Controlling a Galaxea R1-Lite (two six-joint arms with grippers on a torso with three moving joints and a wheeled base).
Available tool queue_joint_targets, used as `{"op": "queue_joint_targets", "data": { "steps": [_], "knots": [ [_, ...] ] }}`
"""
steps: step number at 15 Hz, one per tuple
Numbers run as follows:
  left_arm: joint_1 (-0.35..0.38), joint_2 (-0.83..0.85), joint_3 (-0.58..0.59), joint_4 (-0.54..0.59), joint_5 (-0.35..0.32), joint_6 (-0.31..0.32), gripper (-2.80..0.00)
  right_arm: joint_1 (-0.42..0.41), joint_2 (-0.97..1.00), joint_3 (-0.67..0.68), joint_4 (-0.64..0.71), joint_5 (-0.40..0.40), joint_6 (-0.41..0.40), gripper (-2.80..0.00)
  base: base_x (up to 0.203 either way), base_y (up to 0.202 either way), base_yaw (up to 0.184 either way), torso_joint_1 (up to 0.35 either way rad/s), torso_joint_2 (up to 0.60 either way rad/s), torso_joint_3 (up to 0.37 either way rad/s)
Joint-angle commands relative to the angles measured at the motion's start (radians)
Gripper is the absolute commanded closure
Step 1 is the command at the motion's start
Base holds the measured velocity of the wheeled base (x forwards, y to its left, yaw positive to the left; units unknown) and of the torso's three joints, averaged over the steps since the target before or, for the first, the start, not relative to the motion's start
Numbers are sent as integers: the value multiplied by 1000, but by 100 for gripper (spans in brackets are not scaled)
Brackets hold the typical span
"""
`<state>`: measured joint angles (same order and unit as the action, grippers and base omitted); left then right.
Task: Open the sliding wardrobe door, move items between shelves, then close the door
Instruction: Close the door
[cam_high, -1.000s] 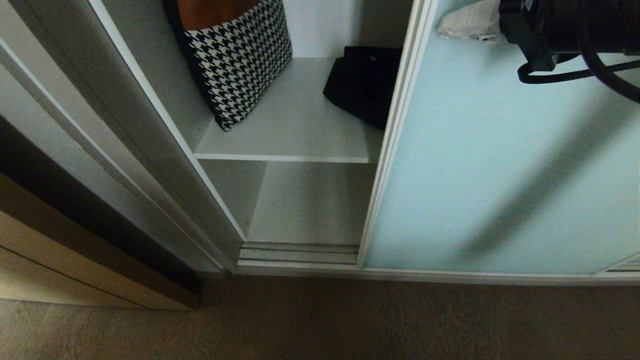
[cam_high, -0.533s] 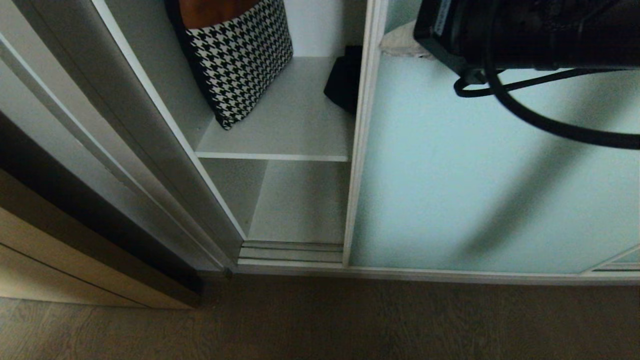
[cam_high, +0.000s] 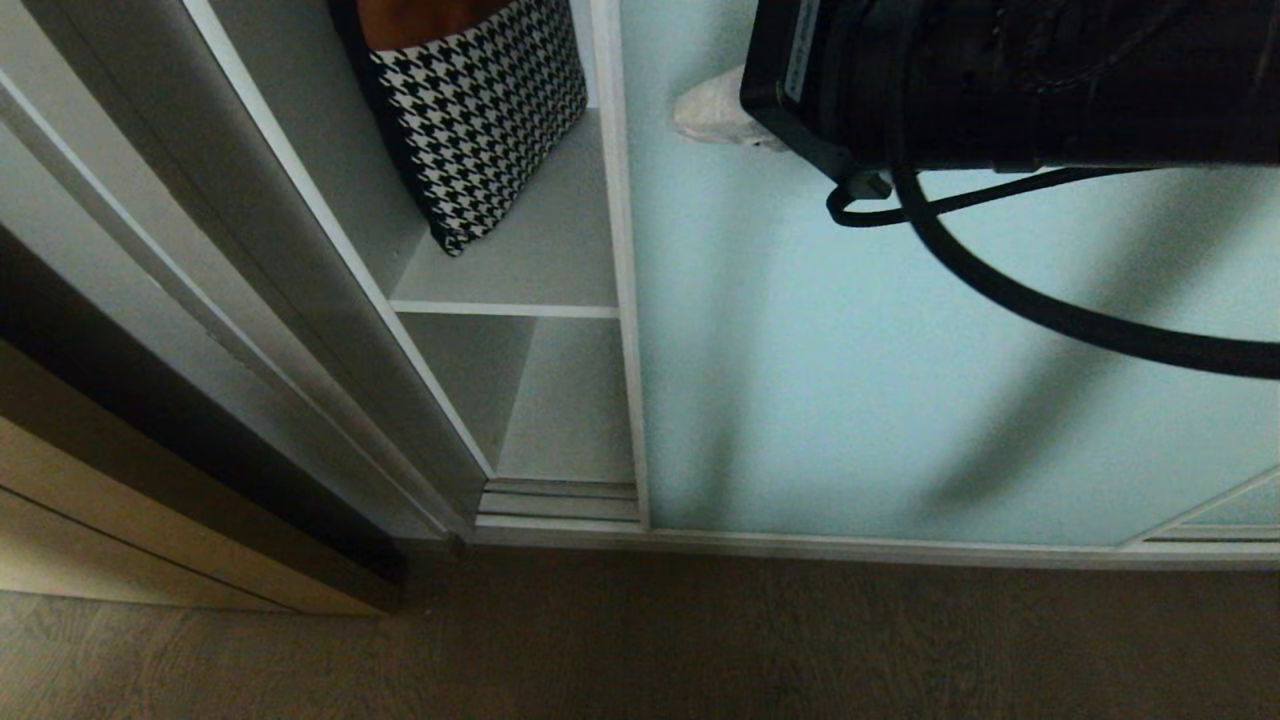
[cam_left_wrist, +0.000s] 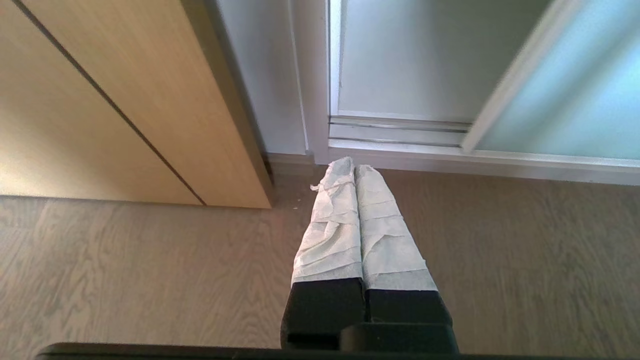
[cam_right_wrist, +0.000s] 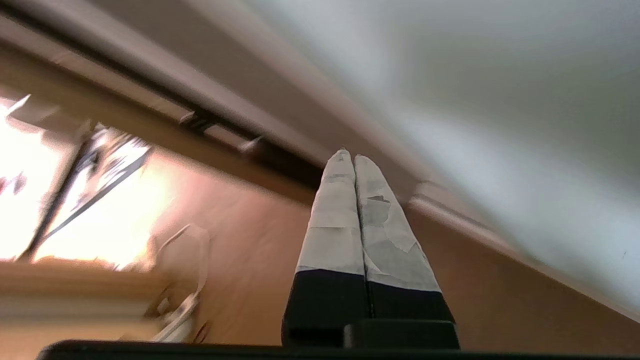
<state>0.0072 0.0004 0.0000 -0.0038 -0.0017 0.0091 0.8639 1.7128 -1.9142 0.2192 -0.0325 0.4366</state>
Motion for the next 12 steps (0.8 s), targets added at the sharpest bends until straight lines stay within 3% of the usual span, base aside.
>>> {"op": "queue_joint_targets", "data": {
  "steps": [1, 4, 6, 12],
  "knots": [
    [0, 2, 0, -1, 0, 0, 0, 28, -140, 55, 8, 11, 1, 0, 0, 0, 0, 0, 0, 0],
    [0, 1, 0, -1, 0, 0, 0, 40, -322, 139, 12, 15, -13, 0, 0, 0, 0, 0, 0, 0],
    [0, 1, 0, -1, 0, 0, 0, -27, -453, 201, 13, 12, -32, 0, 0, 0, 0, 0, 0, 0],
    [0, 1, 0, -1, 0, 0, 0, -634, -722, 389, 18, 82, -184, 0, 0, 0, 0, 0, 0, 0]
  ]
}}
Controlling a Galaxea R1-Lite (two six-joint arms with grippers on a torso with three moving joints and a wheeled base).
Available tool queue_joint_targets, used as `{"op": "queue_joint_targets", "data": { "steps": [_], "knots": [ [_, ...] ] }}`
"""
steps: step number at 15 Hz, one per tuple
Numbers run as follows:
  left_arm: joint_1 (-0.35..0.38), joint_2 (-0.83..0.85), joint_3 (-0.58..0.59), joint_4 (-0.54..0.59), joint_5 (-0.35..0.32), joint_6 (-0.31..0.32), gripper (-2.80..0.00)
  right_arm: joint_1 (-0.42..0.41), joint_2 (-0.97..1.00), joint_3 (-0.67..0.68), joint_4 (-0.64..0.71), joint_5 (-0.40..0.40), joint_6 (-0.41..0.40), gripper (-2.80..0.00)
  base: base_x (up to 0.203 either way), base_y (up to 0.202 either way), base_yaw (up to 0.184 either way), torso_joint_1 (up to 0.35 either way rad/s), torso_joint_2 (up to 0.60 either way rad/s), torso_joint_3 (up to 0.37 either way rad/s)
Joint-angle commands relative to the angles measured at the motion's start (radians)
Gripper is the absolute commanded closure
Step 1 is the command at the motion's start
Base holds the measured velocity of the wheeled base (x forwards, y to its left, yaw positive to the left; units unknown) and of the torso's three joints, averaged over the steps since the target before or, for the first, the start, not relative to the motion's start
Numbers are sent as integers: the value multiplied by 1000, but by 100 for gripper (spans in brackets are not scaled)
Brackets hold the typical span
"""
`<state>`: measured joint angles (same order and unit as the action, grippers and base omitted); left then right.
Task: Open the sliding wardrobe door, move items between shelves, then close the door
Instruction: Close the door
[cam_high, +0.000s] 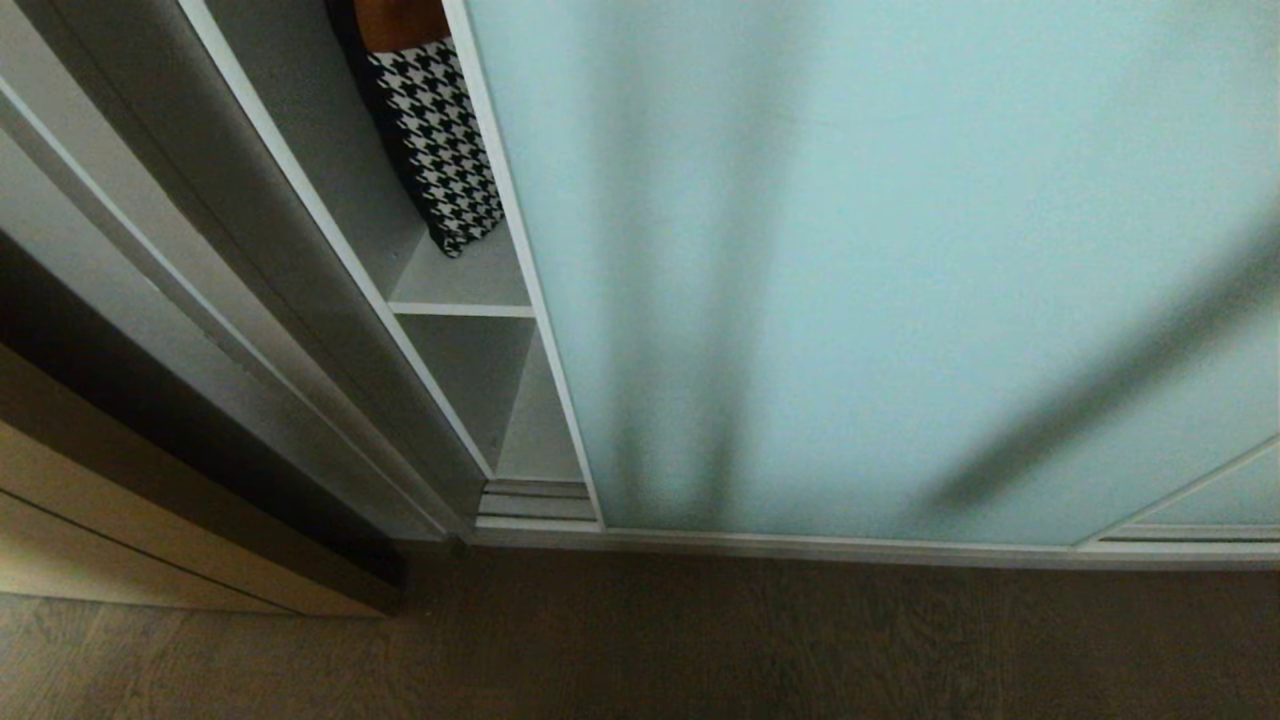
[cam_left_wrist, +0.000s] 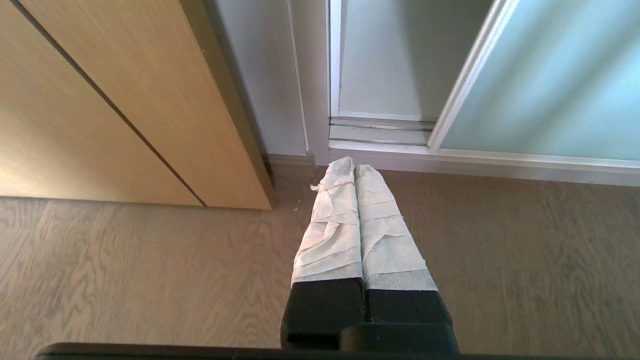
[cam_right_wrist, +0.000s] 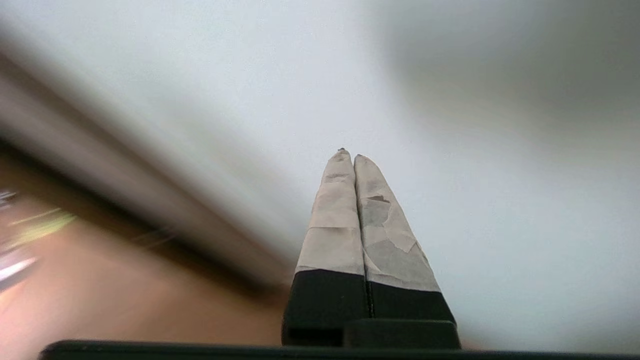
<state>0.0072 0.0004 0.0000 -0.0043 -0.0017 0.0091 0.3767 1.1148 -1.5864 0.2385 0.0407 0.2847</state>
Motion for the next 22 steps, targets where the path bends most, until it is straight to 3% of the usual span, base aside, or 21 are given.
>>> {"op": "queue_joint_targets", "data": {
  "steps": [1, 5, 8, 11, 13, 18, 22],
  "knots": [
    [0, 1, 0, 0, 0, 0, 0, -217, -197, 149, -6, 17, -80, 0, 0, 0, 0, 0, 0, 0],
    [0, 1, 0, 0, 0, 0, 0, -352, -530, 618, -19, 28, -251, 0, 0, 0, 0, 0, 0, 0],
    [0, 2, 0, 0, 0, 0, 0, -425, -786, 948, -23, 34, -312, 0, 0, 0, 0, 0, 0, 0],
    [0, 1, 0, 0, 0, 0, 0, -451, -838, 1214, -110, 34, -338, 0, 0, 0, 0, 0, 0, 0],
    [0, 1, 0, 0, 0, 0, 0, -402, -847, 1292, -147, 36, -354, 0, 0, 0, 0, 0, 0, 0],
    [0, 1, 0, 0, 0, 0, 0, -376, -1110, 1341, 51, 36, -347, 0, 0, 0, 0, 0, 0, 0],
    [0, 3, 0, 0, 0, 0, 0, -376, -1117, 1591, -282, 16, -288, 0, 0, 0, 0, 0, 0, 0]
  ]
}}
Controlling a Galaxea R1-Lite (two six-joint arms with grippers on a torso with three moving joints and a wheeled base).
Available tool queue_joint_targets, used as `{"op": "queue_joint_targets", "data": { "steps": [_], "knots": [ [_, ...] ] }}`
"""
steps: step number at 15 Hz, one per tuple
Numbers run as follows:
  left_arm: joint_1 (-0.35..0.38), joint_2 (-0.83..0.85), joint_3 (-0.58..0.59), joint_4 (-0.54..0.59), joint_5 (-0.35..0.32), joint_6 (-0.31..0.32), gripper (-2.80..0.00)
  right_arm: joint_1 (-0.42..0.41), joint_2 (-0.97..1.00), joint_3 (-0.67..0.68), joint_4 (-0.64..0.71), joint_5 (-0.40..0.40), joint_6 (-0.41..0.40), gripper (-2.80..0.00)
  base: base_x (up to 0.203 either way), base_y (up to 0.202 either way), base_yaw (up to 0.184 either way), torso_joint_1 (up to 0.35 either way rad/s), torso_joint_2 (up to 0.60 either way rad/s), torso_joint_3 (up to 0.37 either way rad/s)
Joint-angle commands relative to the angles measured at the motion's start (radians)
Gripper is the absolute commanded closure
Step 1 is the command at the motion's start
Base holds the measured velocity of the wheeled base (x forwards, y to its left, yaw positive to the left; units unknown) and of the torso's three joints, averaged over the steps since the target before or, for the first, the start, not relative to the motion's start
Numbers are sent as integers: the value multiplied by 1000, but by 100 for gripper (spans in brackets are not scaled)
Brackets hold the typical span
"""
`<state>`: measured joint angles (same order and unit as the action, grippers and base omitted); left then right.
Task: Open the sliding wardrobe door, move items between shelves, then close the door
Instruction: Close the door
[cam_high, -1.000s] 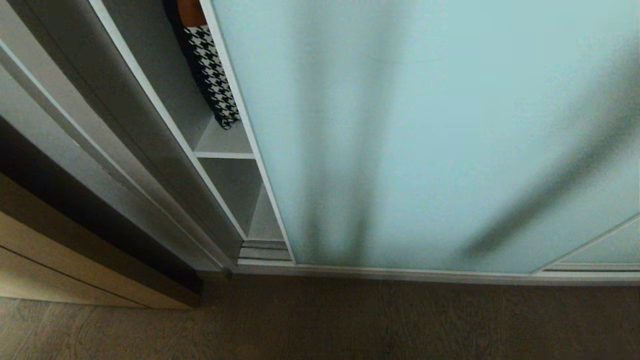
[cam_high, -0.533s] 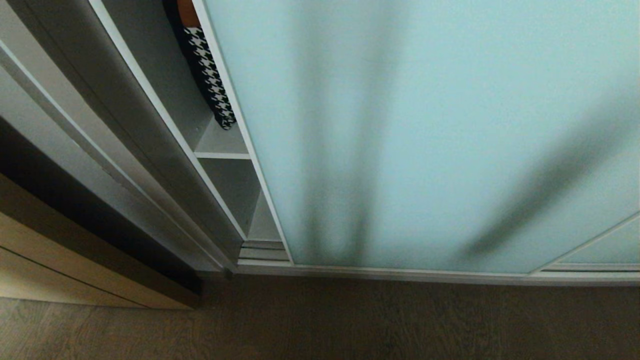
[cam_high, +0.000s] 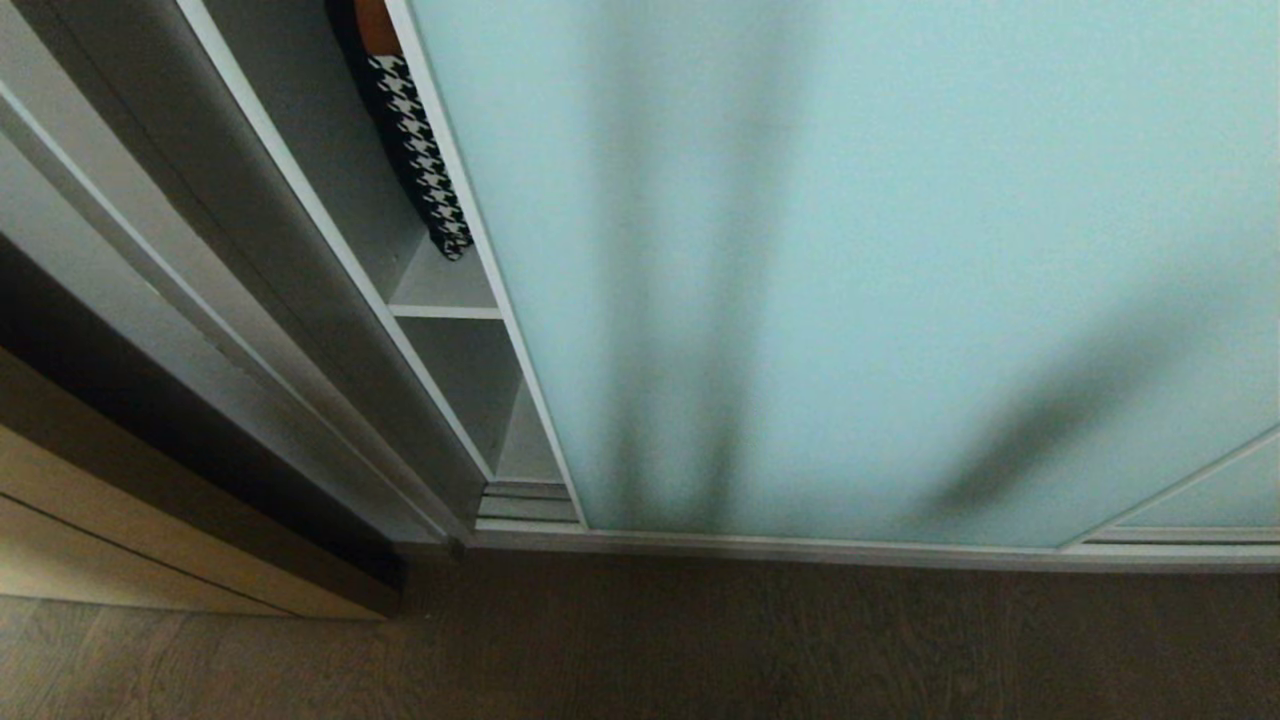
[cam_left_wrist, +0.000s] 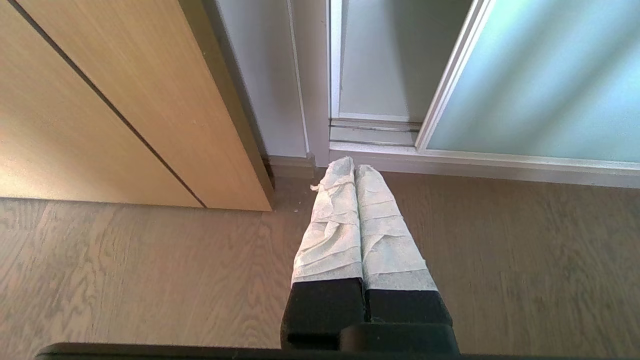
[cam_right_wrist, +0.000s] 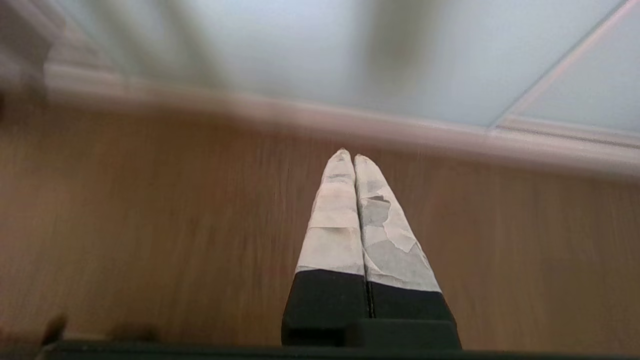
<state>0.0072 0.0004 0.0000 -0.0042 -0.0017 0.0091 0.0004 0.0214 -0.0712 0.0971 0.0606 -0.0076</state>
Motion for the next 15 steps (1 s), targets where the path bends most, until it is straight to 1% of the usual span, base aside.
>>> {"op": "queue_joint_targets", "data": {
  "steps": [1, 3, 4, 5, 8, 10, 15],
  "knots": [
    [0, 1, 0, 0, 0, 0, 0, 1, -24, 74, -153, -11, 11, 0, 0, 0, 0, 0, 0, 0],
    [0, 1, 0, 0, 0, 0, 0, 1, -24, 71, -162, -13, 21, 0, 0, 0, 0, 0, 0, 0],
    [0, 2, 0, 0, 0, 0, 0, 0, -23, 71, -145, -31, 35, 0, 0, 0, 0, 0, 0, 0],
    [0, 1, 0, 0, 0, 0, 0, 0, -24, 71, -152, -68, 44, 0, 0, 0, 0, 0, 0, 0],
    [0, 1, 0, 0, 0, 0, 0, 1, -24, 69, -116, -68, 21, 0, 0, 0, 0, 0, 0, 0],
    [0, 1, 0, 0, 0, 0, 0, 0, -23, 71, -120, -67, 34, 0, 0, 0, 0, 0, 0, 0],
    [0, 1, 0, 0, 0, 0, 0, 0, -23, 71, -120, -67, 34, 0, 0, 0, 0, 0, 0, 0]
  ]
}}
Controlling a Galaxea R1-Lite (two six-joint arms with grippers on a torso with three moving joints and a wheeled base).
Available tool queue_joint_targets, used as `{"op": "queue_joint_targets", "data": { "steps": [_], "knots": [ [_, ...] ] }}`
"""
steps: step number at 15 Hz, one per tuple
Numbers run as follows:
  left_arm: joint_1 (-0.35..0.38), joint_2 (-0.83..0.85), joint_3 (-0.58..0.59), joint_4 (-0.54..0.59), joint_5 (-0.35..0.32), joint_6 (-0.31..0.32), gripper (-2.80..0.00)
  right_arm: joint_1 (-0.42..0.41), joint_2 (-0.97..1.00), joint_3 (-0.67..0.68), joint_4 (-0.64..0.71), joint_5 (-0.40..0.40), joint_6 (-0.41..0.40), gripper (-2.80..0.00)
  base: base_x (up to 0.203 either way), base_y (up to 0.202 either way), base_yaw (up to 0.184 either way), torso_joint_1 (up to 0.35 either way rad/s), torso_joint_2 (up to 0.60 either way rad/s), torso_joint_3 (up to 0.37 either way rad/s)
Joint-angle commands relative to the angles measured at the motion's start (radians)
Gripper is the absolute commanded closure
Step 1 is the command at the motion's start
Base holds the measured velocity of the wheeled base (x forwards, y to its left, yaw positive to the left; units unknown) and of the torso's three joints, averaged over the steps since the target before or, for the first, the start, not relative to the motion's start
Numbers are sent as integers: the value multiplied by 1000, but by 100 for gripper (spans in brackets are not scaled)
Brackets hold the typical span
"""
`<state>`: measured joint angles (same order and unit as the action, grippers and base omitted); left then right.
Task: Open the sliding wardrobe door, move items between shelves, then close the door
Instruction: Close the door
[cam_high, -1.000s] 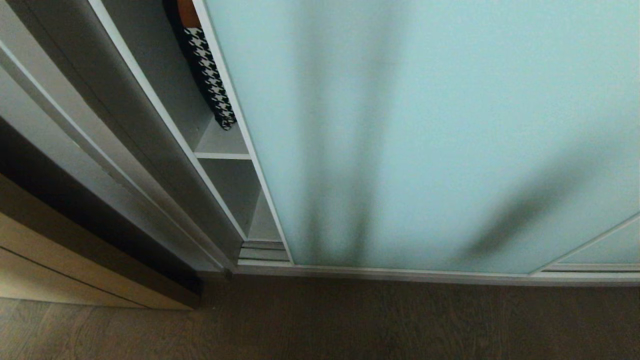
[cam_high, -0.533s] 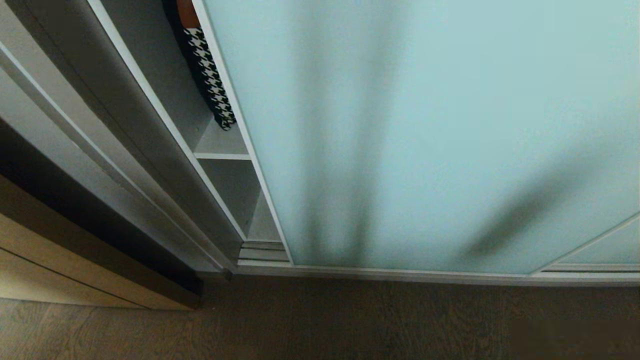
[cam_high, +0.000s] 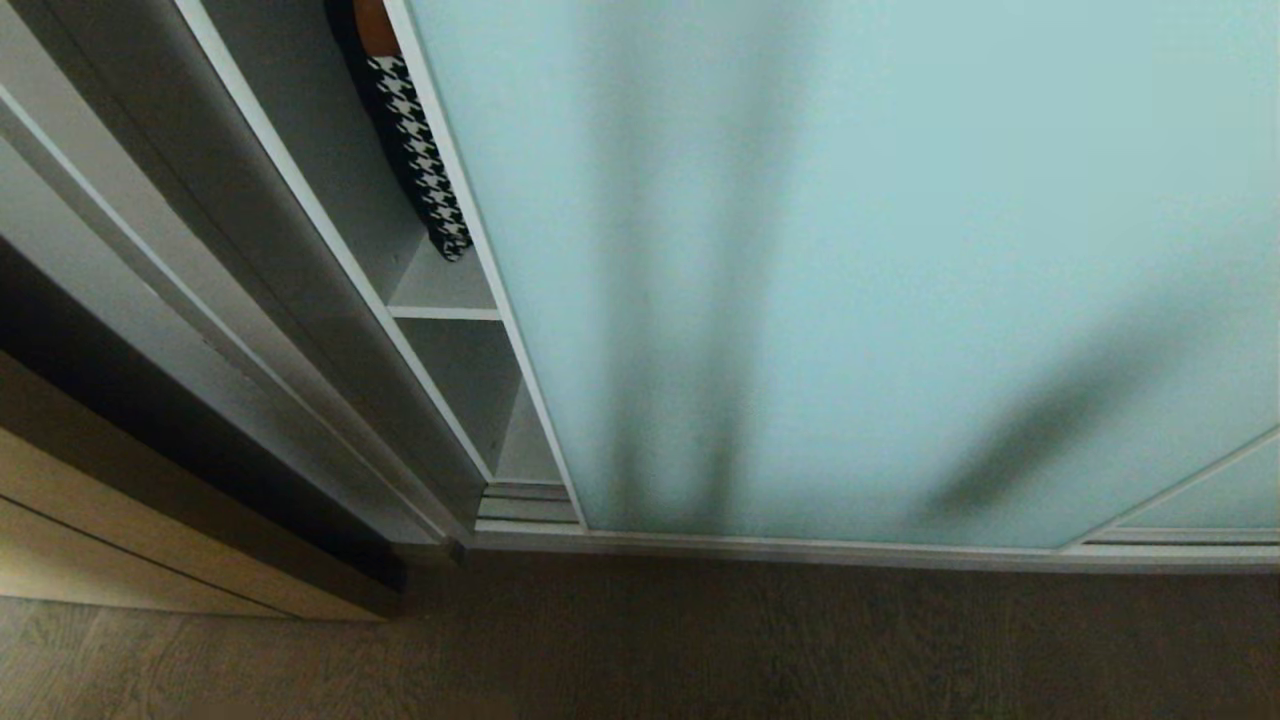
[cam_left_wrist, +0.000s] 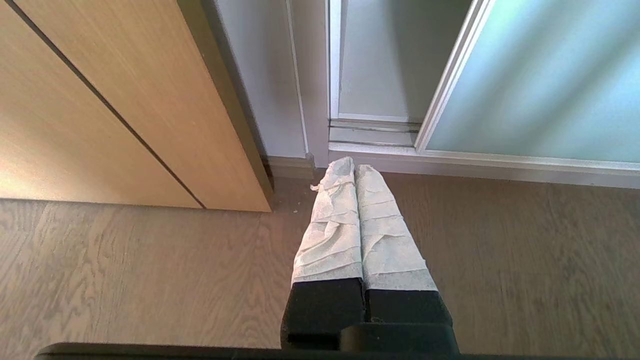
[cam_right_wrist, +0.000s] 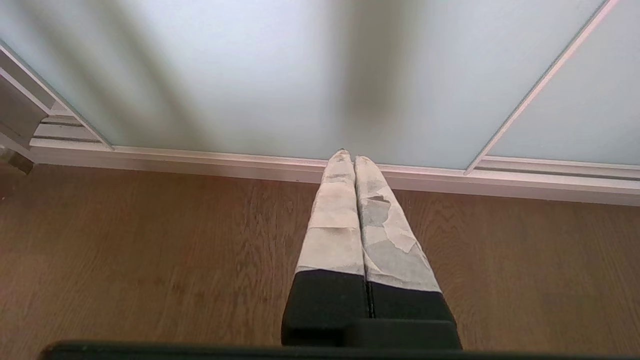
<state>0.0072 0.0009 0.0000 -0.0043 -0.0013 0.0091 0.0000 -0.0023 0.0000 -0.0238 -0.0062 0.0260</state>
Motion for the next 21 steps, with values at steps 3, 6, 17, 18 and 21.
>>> {"op": "queue_joint_targets", "data": {
  "steps": [3, 6, 17, 18, 21],
  "knots": [
    [0, 2, 0, 4, 0, 29, 0, 0, 1, 0, 1, 0, 0, 0, 0, 0, 0, 0, 0, 0],
    [0, 1, -10, -14, -1, 52, 0, 0, 1, 0, 1, 0, 0, 0, 0, 0, 0, 0, 0, 0],
    [-20, 598, -946, 33, -318, -72, 0, 0, 1, 0, 1, 0, 0, 0, 0, 0, 0, 0, 0, 0],
    [-22, 671, -1005, 25, -384, -102, 0, 1, 1, 0, 1, 0, 0, 0, 0, 0, 0, 0, 0, 0],
    [-26, 843, -1152, -28, -661, -200, 0, 0, 1, 0, 1, 0, 0, 0, 0, 0, 0, 0, 0, 0]
  ]
}}
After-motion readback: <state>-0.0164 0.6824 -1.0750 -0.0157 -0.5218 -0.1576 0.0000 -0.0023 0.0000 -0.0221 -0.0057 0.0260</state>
